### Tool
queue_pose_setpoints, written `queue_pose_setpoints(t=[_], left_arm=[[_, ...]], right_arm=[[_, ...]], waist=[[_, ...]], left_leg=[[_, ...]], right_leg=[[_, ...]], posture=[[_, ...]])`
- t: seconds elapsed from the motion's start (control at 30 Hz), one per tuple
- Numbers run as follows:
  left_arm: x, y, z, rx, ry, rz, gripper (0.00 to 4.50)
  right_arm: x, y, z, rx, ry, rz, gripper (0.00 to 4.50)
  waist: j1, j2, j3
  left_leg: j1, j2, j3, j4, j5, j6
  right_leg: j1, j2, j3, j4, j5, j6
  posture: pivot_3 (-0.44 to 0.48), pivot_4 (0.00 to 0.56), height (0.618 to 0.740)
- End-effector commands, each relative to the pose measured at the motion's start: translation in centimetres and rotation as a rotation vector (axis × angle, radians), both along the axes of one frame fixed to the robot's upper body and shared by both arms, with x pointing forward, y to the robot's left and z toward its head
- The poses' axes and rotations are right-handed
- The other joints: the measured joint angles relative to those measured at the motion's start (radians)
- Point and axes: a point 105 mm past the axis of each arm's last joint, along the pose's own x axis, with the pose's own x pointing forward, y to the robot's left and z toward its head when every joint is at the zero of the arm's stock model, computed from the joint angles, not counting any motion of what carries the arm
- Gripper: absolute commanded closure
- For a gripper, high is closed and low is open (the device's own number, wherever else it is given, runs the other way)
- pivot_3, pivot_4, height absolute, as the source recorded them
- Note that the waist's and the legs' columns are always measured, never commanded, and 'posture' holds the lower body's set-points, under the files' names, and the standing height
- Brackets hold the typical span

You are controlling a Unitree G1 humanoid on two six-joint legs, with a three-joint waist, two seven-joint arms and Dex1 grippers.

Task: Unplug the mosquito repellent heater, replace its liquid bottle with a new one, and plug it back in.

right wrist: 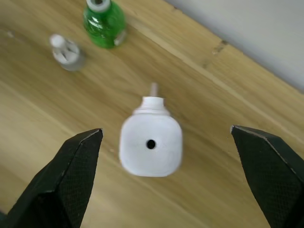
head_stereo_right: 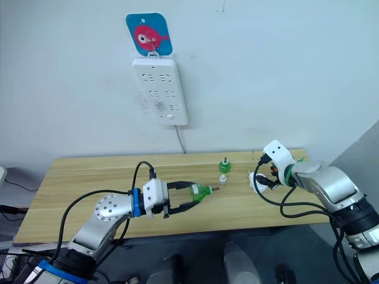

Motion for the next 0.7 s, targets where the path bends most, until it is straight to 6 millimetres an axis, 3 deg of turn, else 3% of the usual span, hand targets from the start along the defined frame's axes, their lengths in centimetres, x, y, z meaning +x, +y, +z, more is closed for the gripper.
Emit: queue_pose_setpoints(t=[0.03, 0.23, 0.7], left_arm=[[-0.2, -0.3, 0.5, -0.033, -0.136, -0.041, 2.20], [-0.5, 0.1, -0.3, -0.044, -0.108, -0.033, 2.20], [-1.0, -0.1, 0.4, -0.045, -0.069, -0.022, 2.20]], right_arm=[[0.4, 0.0, -0.7, -0.022, 0.065, 0.004, 0.00], [1.2, 0.4, -2.1, -0.032, 0.144, -0.028, 0.00], [2.7, 0.9, -3.6, -0.060, 0.203, -0.032, 0.00]], waist=[[0.001, 0.000, 0.000], [0.001, 0.001, 0.001], [0.002, 0.001, 0.001]], left_leg=[[0.000, 0.000, 0.000, 0.000, 0.000, 0.000], [0.000, 0.000, 0.000, 0.000, 0.000, 0.001], [0.000, 0.000, -0.003, 0.000, 0.000, 0.001]], right_leg=[[0.000, 0.000, 0.000, 0.000, 0.000, 0.000], [0.000, 0.000, 0.000, 0.001, 0.001, 0.001], [0.001, 0.000, -0.003, 0.002, 0.001, 0.001]], posture=[[-0.213, 0.207, 0.733], [-0.193, 0.212, 0.733], [-0.160, 0.205, 0.733]])
